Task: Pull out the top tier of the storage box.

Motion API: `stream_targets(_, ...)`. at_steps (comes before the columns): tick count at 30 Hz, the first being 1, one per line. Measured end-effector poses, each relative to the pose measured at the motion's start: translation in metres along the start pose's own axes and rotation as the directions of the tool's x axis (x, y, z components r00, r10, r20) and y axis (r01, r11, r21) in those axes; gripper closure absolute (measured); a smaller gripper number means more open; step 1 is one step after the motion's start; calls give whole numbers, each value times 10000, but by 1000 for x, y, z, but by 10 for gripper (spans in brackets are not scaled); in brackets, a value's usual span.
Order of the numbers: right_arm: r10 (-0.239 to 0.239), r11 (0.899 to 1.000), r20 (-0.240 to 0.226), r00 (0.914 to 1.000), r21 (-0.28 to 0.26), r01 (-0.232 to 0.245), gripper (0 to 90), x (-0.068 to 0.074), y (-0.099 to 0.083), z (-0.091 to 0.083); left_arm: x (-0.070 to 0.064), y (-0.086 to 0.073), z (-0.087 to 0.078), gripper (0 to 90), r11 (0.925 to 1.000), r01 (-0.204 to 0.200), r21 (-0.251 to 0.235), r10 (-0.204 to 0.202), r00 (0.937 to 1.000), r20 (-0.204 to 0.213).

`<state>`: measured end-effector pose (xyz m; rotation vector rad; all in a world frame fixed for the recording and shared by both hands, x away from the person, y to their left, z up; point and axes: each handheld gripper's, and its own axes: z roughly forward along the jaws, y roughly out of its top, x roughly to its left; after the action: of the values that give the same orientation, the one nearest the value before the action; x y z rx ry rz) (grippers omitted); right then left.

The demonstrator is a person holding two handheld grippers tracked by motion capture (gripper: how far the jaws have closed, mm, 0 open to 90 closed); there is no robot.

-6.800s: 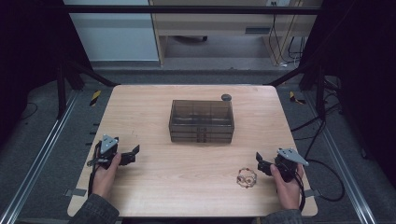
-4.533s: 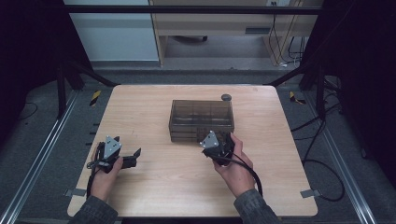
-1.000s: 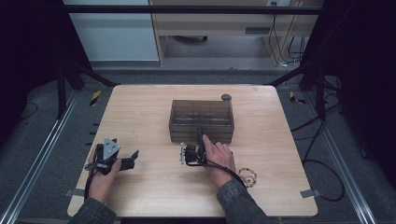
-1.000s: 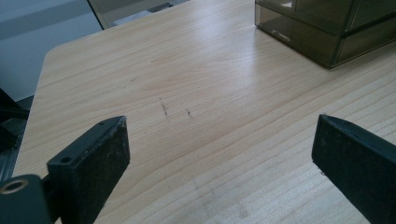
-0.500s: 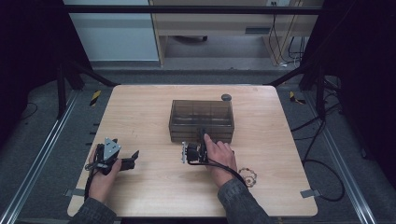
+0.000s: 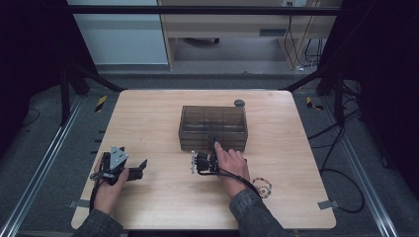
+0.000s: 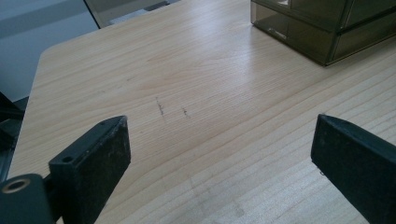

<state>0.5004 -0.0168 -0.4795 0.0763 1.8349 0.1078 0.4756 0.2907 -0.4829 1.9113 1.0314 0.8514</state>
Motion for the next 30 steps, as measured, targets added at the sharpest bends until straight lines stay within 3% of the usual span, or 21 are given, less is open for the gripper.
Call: stream_targets(30, -189, 9998, 69, 9998, -11, 189, 812, 2, 3, 0, -1, 0, 1, 49, 9999, -62, 80, 61, 9999, 112)
